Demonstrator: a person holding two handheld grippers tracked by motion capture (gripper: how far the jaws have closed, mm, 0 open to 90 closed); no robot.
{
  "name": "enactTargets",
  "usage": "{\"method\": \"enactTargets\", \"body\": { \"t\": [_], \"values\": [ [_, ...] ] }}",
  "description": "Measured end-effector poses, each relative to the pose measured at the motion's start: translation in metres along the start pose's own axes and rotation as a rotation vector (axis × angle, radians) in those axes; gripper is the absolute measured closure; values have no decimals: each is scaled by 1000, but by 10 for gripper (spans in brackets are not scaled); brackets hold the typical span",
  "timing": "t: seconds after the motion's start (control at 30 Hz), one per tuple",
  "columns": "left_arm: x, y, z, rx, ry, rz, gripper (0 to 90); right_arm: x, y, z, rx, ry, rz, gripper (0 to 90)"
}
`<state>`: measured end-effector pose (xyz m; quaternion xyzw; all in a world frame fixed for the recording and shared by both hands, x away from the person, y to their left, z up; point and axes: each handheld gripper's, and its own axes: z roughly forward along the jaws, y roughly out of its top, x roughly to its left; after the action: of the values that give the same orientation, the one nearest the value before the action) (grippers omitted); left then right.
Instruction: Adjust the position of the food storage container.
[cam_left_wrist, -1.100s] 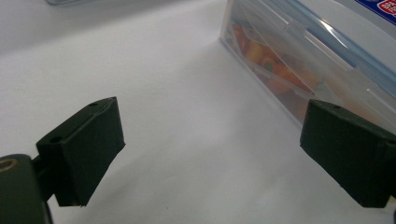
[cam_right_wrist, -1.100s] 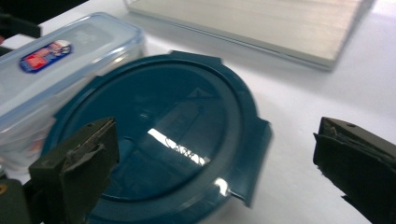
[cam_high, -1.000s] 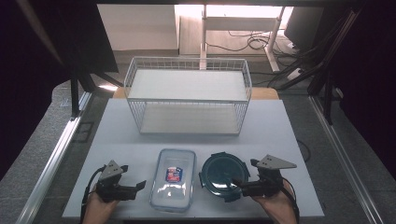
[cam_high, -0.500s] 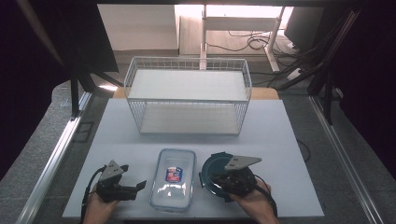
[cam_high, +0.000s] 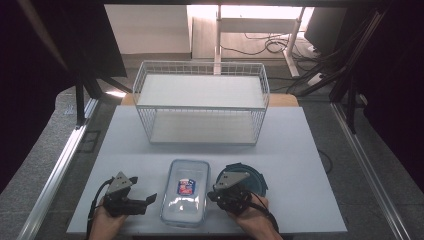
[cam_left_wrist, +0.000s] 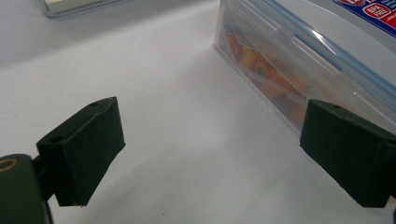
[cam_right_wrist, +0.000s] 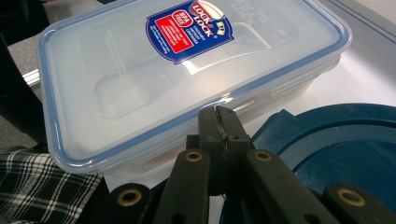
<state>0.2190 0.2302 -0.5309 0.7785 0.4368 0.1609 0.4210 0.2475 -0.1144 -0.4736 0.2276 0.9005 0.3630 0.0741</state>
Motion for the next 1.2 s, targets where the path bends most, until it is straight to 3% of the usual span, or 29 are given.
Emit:
{"method": "enactTargets", "body": {
  "t": [0.3, 0.63, 1.0, 1.2],
  "values": [
    [2, -1, -1, -6, -4, -9, 62, -2, 0, -1, 5, 4, 14, 898],
    [4, -3, -3, -11, -11, -28, 66, -10, -3, -5, 23, -28, 33, 899],
    [4, -3, -3, -11, -15, -32, 67, -33, -18, -24, 22, -91, 91, 900],
    [4, -3, -3, -9, -18, -34, 67, -51, -31, -38, 13, -149, 138, 900]
  ]
}}
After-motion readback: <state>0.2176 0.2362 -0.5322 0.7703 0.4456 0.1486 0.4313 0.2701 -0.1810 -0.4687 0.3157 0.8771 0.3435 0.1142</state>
